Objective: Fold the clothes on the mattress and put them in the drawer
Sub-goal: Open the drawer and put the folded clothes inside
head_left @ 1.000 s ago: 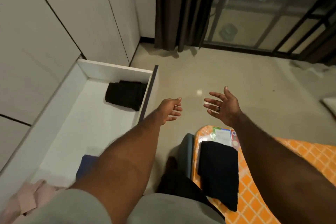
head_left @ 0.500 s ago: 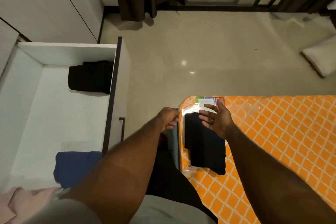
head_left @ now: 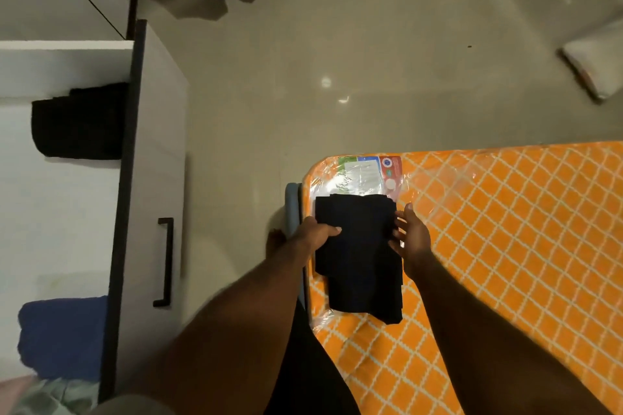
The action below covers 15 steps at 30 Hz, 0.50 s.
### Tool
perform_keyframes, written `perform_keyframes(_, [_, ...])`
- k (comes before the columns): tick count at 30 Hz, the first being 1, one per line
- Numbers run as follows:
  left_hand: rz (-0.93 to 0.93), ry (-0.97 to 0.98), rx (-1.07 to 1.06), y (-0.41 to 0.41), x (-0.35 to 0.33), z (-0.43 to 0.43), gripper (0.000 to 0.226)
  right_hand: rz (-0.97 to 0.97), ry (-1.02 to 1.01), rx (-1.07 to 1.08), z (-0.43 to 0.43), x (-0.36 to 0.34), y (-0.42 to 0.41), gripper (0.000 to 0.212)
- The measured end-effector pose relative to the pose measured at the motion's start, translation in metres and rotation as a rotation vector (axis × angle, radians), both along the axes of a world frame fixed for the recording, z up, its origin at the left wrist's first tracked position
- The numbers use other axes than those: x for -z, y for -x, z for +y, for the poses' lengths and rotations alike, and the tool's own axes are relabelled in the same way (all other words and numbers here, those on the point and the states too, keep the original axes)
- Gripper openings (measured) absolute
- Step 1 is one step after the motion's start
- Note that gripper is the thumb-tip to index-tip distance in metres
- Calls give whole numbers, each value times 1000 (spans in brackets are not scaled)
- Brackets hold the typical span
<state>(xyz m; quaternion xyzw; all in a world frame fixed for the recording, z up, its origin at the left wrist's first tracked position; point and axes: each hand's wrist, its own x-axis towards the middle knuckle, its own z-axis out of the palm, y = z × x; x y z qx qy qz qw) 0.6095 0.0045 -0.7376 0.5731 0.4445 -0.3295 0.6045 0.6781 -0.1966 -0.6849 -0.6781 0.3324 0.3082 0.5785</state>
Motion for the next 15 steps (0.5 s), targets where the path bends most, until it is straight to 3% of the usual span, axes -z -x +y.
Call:
perform_keyframes(2, [29,16,-36,-1,56,-8,107,-25,46,-23,-4,10,-1,31])
perform_keyframes(5, [35,28,-68,-5,66,-17,124,8,102,-142,-20,43,-1,64])
perform_keyframes(9, [30,-11,-115,-14,32,-22,125,83,46,-178,-24,61,4,57])
perform_keyframes(12, [14,25,-162,-15,30,-25,132,77,18,-226,-24,67,3,68])
perform_keyframes(15, [-32,73,-196,-12,37,-25,124,94,-28,-217,-23,66,-2,55])
